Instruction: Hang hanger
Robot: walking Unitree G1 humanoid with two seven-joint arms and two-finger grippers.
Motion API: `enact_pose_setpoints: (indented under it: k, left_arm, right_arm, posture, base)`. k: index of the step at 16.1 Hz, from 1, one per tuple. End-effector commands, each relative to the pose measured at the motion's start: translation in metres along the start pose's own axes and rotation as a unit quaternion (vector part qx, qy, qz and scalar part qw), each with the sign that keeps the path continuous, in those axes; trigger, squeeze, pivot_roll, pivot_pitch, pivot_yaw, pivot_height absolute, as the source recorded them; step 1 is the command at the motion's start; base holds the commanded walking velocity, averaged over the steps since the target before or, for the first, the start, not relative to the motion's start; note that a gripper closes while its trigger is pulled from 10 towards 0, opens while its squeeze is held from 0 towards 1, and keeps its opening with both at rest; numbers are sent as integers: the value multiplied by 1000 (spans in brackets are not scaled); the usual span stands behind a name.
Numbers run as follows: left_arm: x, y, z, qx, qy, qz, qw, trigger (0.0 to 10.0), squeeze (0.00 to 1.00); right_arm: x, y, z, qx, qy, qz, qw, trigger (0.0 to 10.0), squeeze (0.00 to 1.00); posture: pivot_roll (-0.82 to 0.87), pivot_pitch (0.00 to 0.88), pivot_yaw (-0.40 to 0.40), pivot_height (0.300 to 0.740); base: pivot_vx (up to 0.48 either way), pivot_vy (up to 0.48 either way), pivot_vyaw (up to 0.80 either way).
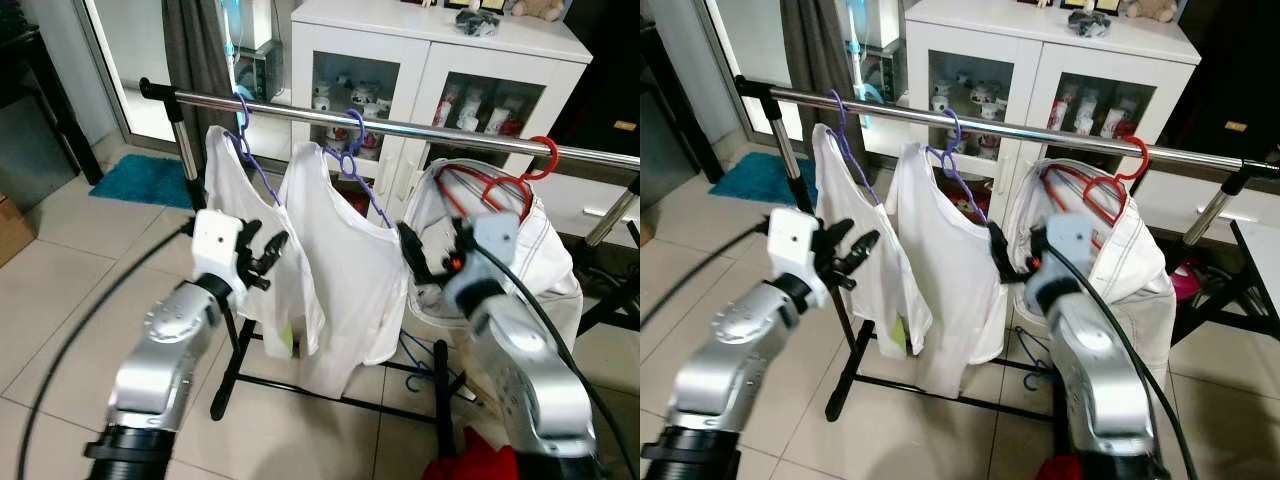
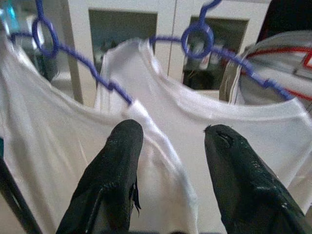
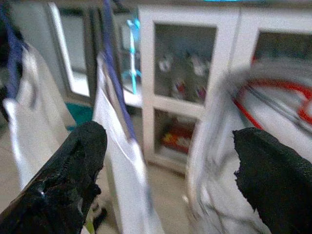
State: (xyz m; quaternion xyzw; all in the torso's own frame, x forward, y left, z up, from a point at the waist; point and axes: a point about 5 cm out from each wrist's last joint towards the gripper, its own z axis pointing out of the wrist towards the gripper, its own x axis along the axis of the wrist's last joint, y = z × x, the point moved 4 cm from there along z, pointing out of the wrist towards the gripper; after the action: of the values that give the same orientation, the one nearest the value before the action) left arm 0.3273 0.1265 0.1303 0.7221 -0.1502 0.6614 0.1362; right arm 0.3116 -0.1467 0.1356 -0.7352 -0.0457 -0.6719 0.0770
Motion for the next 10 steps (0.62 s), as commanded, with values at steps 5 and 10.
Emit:
enact_pose_setpoints:
  k: [5,10]
  left_arm:
    - [12,6,1,-43,15,15,999,10000,0]
    - [-3,-4,-32,-93,-41,55,993,10000,0]
  right_arm:
    - [-1,-13,20,35,-35,-19,999,10000,0]
    - [23,-27,55,84,-35,1,996,10000,1000]
  posture:
    - [-123,0,-55,740]
    - [-68,0,-93,740]
  base:
    - [0,0,0]
    - [0,0,0]
